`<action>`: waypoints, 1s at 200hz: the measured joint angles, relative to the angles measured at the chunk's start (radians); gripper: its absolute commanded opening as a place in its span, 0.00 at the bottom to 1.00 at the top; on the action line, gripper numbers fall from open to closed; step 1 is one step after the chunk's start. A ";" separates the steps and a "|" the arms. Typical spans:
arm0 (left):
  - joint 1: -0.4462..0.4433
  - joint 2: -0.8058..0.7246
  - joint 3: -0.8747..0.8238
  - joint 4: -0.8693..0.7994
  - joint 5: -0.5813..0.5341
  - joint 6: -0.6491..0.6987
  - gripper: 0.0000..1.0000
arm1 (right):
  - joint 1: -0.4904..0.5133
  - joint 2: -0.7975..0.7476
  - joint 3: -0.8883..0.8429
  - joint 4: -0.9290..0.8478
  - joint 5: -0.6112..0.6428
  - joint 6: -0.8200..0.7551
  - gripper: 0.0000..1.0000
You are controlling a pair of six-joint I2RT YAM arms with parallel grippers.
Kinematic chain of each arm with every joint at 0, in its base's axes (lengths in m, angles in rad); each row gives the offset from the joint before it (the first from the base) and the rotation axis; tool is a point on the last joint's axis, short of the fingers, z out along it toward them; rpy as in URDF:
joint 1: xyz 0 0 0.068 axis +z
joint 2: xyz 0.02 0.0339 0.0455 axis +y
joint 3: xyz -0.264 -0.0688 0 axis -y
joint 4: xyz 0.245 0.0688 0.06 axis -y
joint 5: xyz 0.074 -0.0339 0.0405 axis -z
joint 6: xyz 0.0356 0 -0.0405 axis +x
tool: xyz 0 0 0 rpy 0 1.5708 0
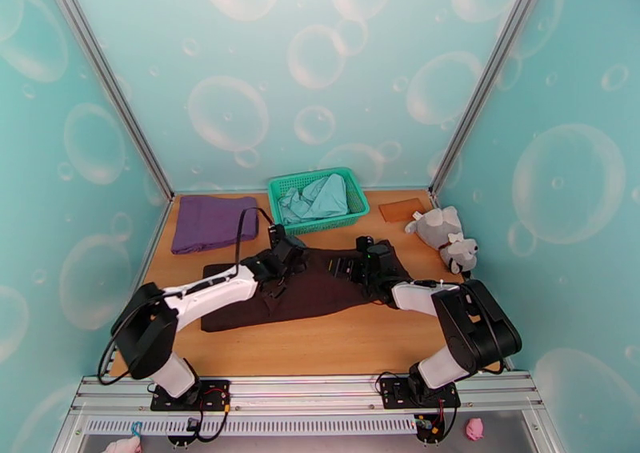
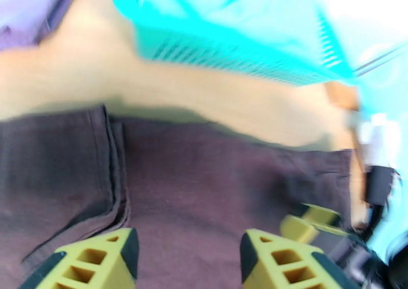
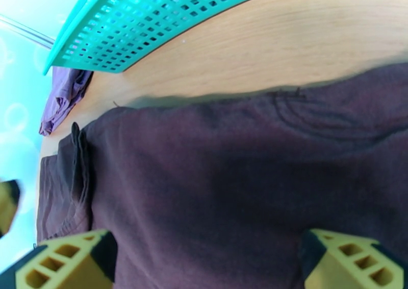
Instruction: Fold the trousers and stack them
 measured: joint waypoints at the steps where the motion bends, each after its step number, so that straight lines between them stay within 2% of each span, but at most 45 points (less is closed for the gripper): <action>1: 0.002 -0.004 -0.005 0.002 0.000 0.001 0.59 | 0.000 0.000 0.000 0.000 0.000 0.000 0.99; 35: 0.087 -0.043 -0.143 0.007 0.022 0.011 0.60 | 0.000 0.001 0.000 0.000 -0.002 0.000 0.99; 61: 0.068 -0.066 -0.237 -0.029 0.027 -0.031 0.64 | 0.000 0.006 0.000 0.005 -0.008 0.000 0.99; 74: 0.063 -0.112 -0.304 -0.033 0.047 -0.057 0.69 | 0.000 0.006 0.000 0.007 -0.008 0.000 0.99; 98: 0.067 -0.171 -0.390 -0.013 0.100 -0.089 0.70 | 0.000 0.006 0.000 0.008 -0.008 0.000 0.99; 175: 0.067 -0.147 -0.426 0.143 0.217 -0.113 0.70 | 0.001 0.008 0.000 0.008 -0.008 0.000 0.99; 200: 0.057 -0.144 -0.426 0.188 0.266 -0.081 0.69 | 0.001 0.008 0.000 0.008 -0.008 0.000 0.99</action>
